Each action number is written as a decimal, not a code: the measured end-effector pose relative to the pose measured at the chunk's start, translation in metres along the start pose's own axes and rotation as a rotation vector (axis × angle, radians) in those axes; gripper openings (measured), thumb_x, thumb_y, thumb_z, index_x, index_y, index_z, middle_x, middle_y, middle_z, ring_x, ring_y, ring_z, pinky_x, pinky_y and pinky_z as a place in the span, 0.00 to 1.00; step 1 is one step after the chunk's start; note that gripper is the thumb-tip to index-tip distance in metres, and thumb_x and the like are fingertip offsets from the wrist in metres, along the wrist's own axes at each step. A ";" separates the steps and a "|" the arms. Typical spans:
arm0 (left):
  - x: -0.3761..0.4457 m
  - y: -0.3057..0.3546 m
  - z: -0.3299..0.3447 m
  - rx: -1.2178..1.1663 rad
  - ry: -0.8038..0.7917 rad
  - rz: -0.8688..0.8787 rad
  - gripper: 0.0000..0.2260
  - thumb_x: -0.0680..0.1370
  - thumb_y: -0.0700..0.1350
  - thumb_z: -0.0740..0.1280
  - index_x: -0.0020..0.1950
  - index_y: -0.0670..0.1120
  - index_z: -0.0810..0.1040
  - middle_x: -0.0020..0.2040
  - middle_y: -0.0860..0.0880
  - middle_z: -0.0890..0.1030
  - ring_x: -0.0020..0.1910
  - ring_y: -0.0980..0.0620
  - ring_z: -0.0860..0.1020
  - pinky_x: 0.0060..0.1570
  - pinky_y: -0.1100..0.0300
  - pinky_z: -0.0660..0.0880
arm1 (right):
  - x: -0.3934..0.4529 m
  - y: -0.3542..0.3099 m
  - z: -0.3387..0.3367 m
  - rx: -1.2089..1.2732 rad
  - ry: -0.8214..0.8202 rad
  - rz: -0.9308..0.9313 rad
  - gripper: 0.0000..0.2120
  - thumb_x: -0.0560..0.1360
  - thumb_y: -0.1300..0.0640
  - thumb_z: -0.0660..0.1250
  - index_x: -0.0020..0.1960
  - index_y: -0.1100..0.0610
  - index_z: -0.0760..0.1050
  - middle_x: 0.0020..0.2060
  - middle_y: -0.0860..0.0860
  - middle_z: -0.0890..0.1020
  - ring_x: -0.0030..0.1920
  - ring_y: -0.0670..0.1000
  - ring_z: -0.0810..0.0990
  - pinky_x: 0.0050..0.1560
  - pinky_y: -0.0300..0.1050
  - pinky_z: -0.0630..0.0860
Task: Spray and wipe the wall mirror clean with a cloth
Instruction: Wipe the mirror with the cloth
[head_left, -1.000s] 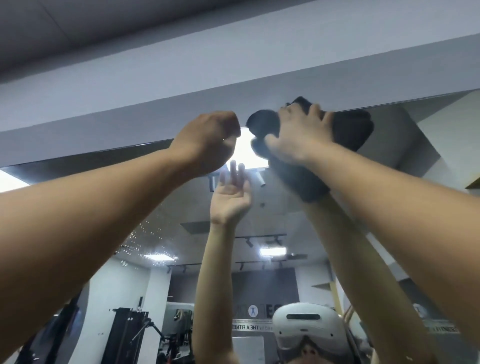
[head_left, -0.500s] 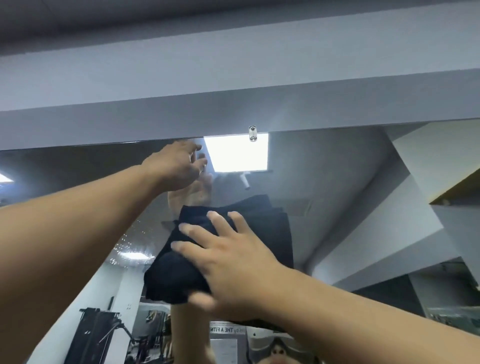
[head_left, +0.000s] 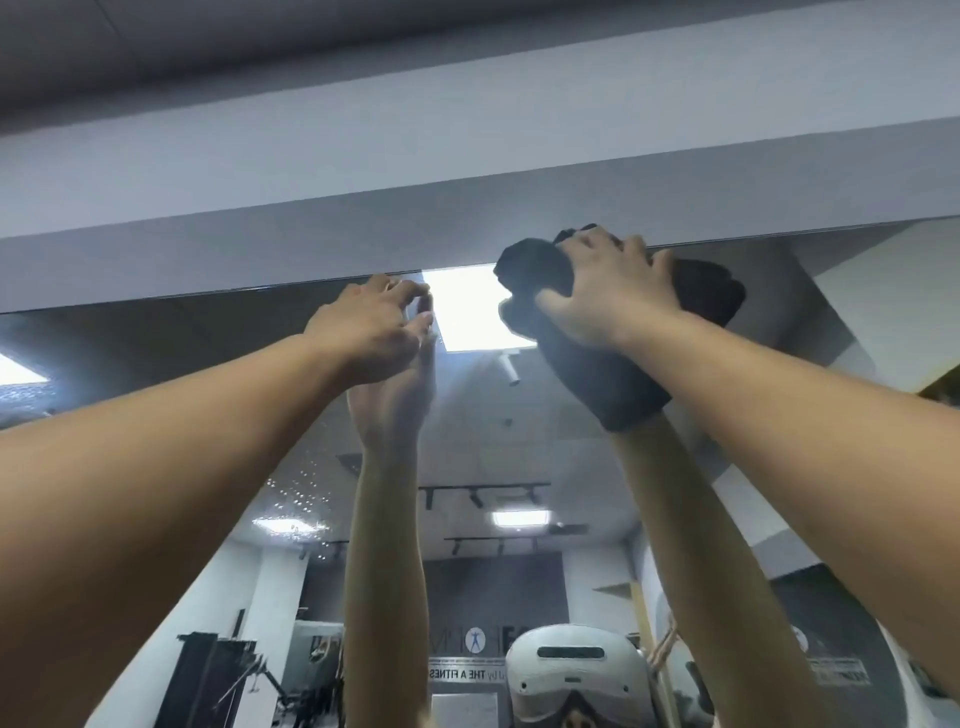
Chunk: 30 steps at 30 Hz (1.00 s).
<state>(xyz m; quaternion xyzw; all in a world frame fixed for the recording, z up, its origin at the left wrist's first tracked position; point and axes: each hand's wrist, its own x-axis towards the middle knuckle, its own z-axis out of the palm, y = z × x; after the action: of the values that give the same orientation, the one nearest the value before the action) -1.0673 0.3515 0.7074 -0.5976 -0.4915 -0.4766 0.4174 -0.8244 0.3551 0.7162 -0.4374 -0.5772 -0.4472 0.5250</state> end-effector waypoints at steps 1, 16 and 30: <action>-0.001 -0.001 0.002 0.021 0.002 0.005 0.22 0.86 0.58 0.55 0.80 0.59 0.62 0.80 0.50 0.63 0.78 0.44 0.62 0.74 0.40 0.64 | 0.005 -0.001 0.000 0.002 0.009 0.044 0.30 0.77 0.38 0.57 0.76 0.50 0.63 0.73 0.53 0.66 0.71 0.63 0.63 0.69 0.65 0.59; 0.002 -0.003 0.004 0.001 0.031 -0.033 0.19 0.87 0.54 0.53 0.78 0.62 0.65 0.79 0.52 0.65 0.78 0.45 0.60 0.72 0.42 0.59 | -0.137 -0.090 0.020 0.005 -0.153 -0.711 0.34 0.75 0.35 0.63 0.76 0.47 0.62 0.77 0.50 0.62 0.75 0.63 0.57 0.73 0.68 0.50; 0.030 -0.034 -0.016 -0.159 -0.003 0.118 0.17 0.88 0.50 0.54 0.73 0.52 0.76 0.73 0.47 0.74 0.74 0.43 0.68 0.75 0.46 0.63 | -0.067 -0.104 0.025 0.017 -0.100 -0.474 0.31 0.76 0.36 0.62 0.76 0.45 0.63 0.77 0.46 0.63 0.73 0.57 0.61 0.71 0.62 0.57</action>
<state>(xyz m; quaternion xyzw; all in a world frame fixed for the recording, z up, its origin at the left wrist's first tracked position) -1.1013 0.3471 0.7406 -0.6575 -0.4164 -0.4879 0.3953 -0.9269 0.3541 0.6423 -0.3067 -0.6926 -0.5311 0.3798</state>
